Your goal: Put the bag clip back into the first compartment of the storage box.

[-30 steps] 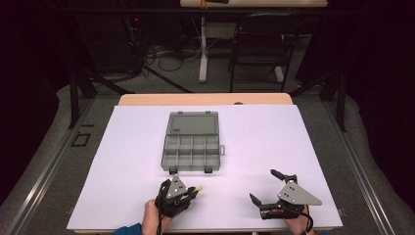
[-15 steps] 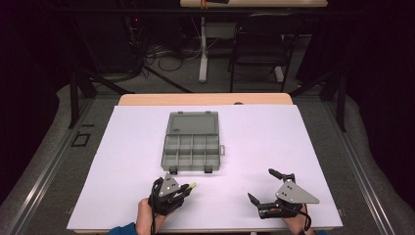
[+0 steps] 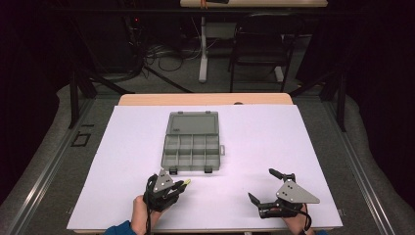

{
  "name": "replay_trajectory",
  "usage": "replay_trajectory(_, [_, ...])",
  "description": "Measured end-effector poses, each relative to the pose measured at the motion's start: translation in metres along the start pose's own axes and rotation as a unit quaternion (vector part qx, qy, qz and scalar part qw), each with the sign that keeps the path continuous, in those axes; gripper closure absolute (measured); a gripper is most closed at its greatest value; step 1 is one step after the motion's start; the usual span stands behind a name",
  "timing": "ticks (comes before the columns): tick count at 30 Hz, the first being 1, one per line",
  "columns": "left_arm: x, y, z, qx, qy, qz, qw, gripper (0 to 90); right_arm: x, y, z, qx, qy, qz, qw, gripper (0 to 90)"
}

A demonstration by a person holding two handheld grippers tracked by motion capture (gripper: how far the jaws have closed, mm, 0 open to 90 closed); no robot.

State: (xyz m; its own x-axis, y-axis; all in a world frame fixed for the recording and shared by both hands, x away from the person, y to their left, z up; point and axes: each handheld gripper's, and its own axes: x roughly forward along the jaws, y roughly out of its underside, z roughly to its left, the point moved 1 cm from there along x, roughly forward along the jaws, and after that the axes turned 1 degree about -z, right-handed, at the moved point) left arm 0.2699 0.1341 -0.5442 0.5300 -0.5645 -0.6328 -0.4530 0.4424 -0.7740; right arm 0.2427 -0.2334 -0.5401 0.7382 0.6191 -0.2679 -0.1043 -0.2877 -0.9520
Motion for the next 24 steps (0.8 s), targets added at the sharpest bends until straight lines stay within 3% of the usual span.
replay_trajectory(24, [-0.012, 0.000, 0.022, -0.001, -0.015, 0.006, 0.9999, 80.1, 0.000, 0.000, 0.000, -0.002, -0.001, 0.000, 1.0000, 0.1])
